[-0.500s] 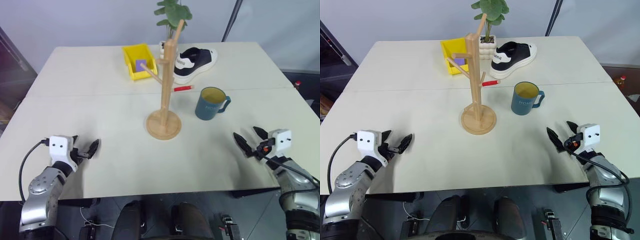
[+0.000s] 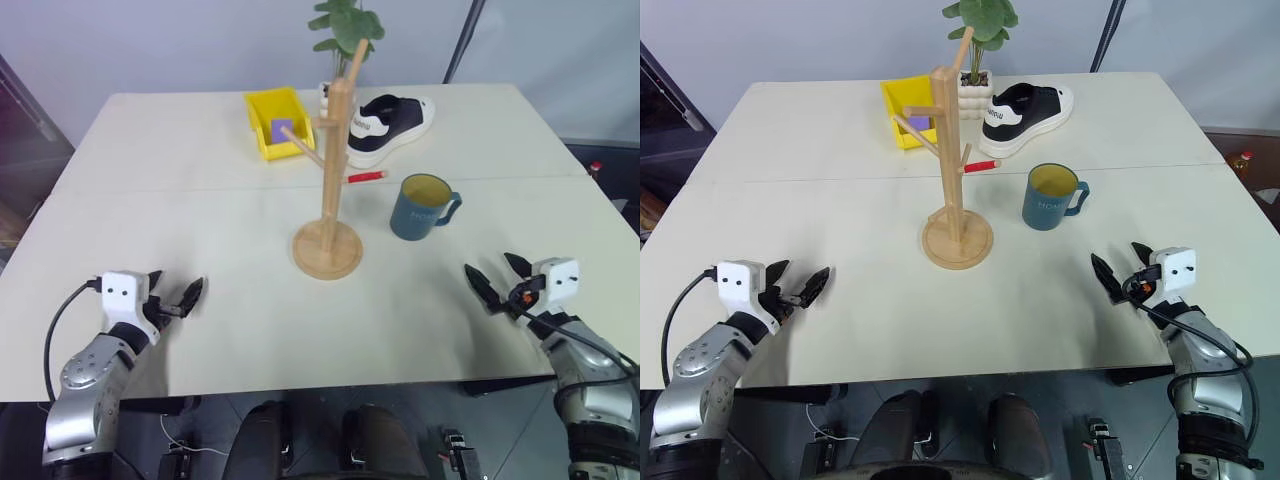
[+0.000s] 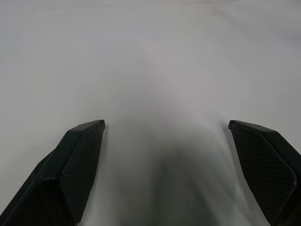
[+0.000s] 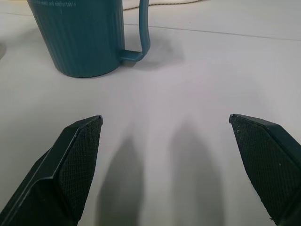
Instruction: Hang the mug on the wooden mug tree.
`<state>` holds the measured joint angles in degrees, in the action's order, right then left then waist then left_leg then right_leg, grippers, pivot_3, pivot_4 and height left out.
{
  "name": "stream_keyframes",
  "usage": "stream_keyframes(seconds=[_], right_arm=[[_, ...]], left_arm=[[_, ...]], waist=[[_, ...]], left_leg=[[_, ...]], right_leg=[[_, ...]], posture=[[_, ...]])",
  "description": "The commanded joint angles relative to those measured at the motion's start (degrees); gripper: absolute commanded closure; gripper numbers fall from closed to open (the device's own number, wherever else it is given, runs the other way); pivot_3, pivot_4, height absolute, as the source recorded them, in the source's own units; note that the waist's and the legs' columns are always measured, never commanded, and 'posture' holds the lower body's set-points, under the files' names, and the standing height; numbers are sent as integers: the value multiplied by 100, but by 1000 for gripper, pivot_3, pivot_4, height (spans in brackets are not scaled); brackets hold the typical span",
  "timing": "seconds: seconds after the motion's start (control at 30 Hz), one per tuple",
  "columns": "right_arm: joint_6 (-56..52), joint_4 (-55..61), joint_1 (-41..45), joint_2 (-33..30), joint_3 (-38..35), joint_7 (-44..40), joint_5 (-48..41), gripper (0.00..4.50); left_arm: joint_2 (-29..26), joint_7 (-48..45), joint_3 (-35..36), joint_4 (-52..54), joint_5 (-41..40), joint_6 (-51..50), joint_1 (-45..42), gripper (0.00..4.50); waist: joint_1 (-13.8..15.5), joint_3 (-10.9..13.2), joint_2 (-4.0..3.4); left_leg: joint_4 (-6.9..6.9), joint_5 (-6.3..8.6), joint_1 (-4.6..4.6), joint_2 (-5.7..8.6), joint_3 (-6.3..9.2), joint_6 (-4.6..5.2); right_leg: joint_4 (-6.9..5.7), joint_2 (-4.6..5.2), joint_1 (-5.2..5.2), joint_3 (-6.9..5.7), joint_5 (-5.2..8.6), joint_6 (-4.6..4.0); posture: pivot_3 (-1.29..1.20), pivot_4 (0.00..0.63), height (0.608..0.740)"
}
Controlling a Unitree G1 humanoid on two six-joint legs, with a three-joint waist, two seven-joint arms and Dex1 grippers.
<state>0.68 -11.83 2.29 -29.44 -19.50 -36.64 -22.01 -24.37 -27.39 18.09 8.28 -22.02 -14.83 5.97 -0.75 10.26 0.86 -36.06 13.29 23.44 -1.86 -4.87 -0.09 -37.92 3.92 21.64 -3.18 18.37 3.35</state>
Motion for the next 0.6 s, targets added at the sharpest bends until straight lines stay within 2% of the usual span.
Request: stream_keyframes(seconds=[0.03,0.2,0.37,0.6], right_arm=[[-130,229,172,52,45,176,38,11],[-154,351,319,96,82,257,55,11],[-156,290,715,175,42,507,60,11],[11,-295,1313,170,248,745,469,11]], left_arm=[[86,-359,-265,674,-289,84,109,0],[-15,-956,-810,1289,-482,35,205,0],[-429,-1663,-1464,1908,-698,-289,20,0],[-504,-1766,-1895,2240,-855,-635,-624,0]], waist=[[-3,0,0],[-2,-1,-6],[-7,0,-9],[-1,-1,-12]], left_leg=[[0,0,0,0,0,0],[0,0,1,1,-1,0],[-1,0,1,2,-3,0],[-2,-1,2,4,-3,2]], right_leg=[[0,0,0,0,0,0],[0,2,0,0,0,-1],[0,2,0,0,0,-1],[0,-1,-2,-1,-1,-1]], posture=[[0,150,740],[0,150,740],[0,150,740],[0,150,740]])
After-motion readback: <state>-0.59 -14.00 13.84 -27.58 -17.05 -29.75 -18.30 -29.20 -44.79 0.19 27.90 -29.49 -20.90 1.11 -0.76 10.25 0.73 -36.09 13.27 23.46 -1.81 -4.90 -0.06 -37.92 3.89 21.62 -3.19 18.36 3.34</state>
